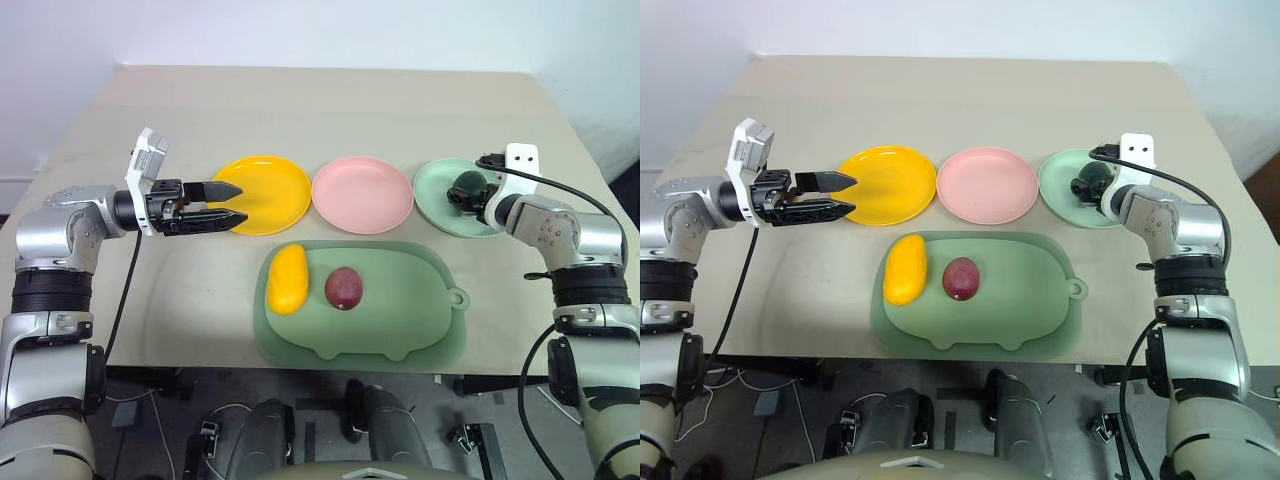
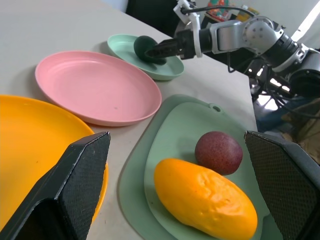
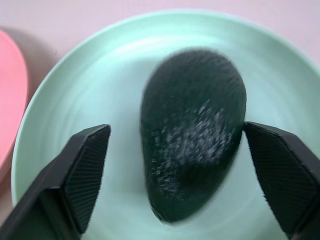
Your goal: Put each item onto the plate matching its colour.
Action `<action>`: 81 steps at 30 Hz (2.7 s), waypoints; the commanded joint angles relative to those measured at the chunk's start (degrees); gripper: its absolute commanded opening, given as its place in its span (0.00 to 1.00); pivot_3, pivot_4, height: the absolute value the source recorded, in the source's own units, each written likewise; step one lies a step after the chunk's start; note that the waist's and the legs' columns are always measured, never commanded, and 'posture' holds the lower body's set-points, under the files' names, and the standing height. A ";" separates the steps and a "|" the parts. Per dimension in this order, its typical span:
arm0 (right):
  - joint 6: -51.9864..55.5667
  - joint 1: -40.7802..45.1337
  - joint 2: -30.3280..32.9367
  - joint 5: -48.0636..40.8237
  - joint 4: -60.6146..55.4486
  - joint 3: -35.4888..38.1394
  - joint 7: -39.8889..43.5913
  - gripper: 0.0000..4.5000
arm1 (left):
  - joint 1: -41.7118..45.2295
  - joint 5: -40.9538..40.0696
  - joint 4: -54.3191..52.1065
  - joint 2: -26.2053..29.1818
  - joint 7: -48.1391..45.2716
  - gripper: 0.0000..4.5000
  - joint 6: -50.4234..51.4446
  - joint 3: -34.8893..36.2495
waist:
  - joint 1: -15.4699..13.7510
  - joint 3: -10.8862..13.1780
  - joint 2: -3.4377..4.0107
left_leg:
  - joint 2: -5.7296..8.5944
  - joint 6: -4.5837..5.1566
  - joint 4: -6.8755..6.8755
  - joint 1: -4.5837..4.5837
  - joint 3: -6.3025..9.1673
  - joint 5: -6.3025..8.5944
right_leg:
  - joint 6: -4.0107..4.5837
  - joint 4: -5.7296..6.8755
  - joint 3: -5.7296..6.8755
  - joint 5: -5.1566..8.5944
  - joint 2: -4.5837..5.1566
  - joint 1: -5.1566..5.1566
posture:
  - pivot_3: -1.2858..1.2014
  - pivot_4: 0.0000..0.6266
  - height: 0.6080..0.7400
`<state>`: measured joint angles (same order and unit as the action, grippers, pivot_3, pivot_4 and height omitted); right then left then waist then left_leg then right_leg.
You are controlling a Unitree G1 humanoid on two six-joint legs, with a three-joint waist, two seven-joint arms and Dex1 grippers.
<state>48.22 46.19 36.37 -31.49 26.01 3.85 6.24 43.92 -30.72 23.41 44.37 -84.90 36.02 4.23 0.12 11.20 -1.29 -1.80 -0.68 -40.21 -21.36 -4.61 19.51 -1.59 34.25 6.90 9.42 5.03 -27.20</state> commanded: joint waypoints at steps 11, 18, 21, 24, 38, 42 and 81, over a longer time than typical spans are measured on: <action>24.98 2.12 -5.32 -10.66 -24.61 16.44 -3.34 0.99 | 0.69 -1.45 -1.00 0.14 -0.25 1.00 -0.19 1.70 | 0.43 -0.01 0.03 | -0.01 -0.10 0.02 0.00 0.02 -0.06 | 0.00 0.03 0.00 0.00 0.02 0.01 | 0.52 0.24 1.00; 43.74 -0.28 -9.35 -18.95 -35.16 23.01 -4.45 0.99 | 0.73 -1.42 -0.63 -0.25 -0.26 1.00 -0.27 1.27 | 0.49 -0.03 0.05 | 0.00 -0.09 0.02 0.00 0.03 -0.05 | 0.00 0.05 0.00 -0.01 0.02 0.00 | 0.52 0.24 1.00; 44.28 -2.94 -8.96 -28.66 -37.44 22.84 -7.82 0.99 | 0.77 -1.48 -0.44 -0.50 -0.35 1.00 -0.21 1.20 | 0.48 -0.03 0.05 | 0.01 -0.08 0.02 0.00 0.04 -0.04 | 0.00 0.05 0.00 -0.02 0.02 0.01 | 0.52 0.24 1.00; 44.28 -4.88 -8.67 -39.20 -38.66 22.43 -11.63 0.99 | 0.67 -1.43 -0.35 -0.80 -0.34 1.00 -0.39 1.06 | 0.53 -0.03 0.05 | 0.01 -0.08 0.02 0.01 0.04 -0.05 | 0.00 0.05 0.00 -0.02 0.03 0.01 | 0.52 0.24 1.00; 19.24 -20.94 6.69 -81.51 -46.68 0.83 -34.42 0.99 | 1.11 -0.99 -0.56 -0.75 -1.05 1.00 -0.47 0.49 | 0.60 -0.05 0.01 | 0.00 0.19 0.03 0.07 0.03 0.11 | -0.02 0.00 -0.02 -0.04 -0.01 0.07 | 0.52 0.24 1.00; 14.45 -21.63 7.25 -81.51 -47.97 -1.93 -34.73 0.99 | 1.09 -1.06 -0.77 -0.70 -1.18 1.00 -0.12 0.41 | 0.44 -0.05 0.00 | -0.01 0.19 0.01 0.06 0.03 0.11 | -0.03 0.00 -0.03 -0.04 0.01 0.06 | 0.52 0.24 1.00; 10.60 -16.40 3.40 -77.30 -43.50 -18.28 -37.51 0.99 | -0.23 -2.14 -3.29 1.10 0.13 1.00 2.17 1.53 | 0.35 -0.07 -0.03 | -0.02 0.21 -0.04 0.02 0.04 0.12 | -0.04 0.00 -0.02 -0.06 0.02 0.06 | 0.52 0.24 1.00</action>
<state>58.51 28.66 39.86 -109.15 -16.43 -14.60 -32.00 43.39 -31.90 21.60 44.48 -84.73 38.30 3.90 0.47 11.13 -1.32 -1.82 -0.47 -40.25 -21.33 -4.56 19.63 -1.62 34.25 6.88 9.36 5.05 -27.14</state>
